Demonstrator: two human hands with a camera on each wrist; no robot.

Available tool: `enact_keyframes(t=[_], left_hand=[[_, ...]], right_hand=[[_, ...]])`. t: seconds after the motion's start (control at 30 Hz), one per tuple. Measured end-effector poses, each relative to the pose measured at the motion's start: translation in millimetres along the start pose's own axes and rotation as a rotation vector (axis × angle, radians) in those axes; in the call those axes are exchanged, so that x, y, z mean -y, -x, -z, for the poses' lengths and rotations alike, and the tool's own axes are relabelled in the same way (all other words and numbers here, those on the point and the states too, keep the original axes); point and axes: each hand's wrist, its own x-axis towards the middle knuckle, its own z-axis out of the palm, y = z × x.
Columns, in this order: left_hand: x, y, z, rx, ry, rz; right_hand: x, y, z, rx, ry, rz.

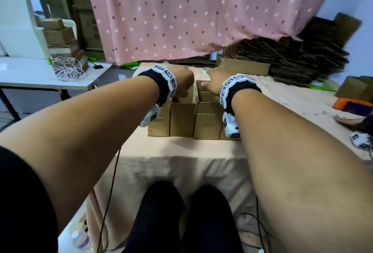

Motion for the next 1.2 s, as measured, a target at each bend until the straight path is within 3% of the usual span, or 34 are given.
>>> enact_keyframes(t=[0.1, 0.27, 0.5, 0.63, 0.8, 0.97, 1.2], left_hand=[[-10.4, -5.1, -5.9, -0.057, -0.006, -0.077], [-29.6, -19.5, -16.2, 0.005, 0.194, -0.112], [-57.7, -28.7, -29.3, 0.123, 0.243, -0.095], [-67.0, -31.1, -29.2, 0.111, 0.266, -0.048], [-53.7, -32.4, -2.0, 0.010, 0.282, 0.018], [-28.3, -31.8, 33.9, -0.178, 0.255, 0.092], [-11.7, -34.9, 65.7, -0.368, 0.214, 0.078]], right_hand=[[-10.4, 8.4, 2.2, -0.046, -0.010, -0.016], [-27.5, 26.9, 6.8, -0.066, -0.003, -0.187], [-43.2, 52.4, -3.7, 0.094, -0.062, -0.262], [-52.1, 57.9, -18.9, 0.161, -0.125, -0.265], [-55.8, 63.8, -22.6, 0.140, -0.157, -0.258], [-53.7, 65.0, -19.1, 0.132, -0.165, -0.247], [-39.0, 65.2, -4.9, 0.012, -0.276, -0.202]])
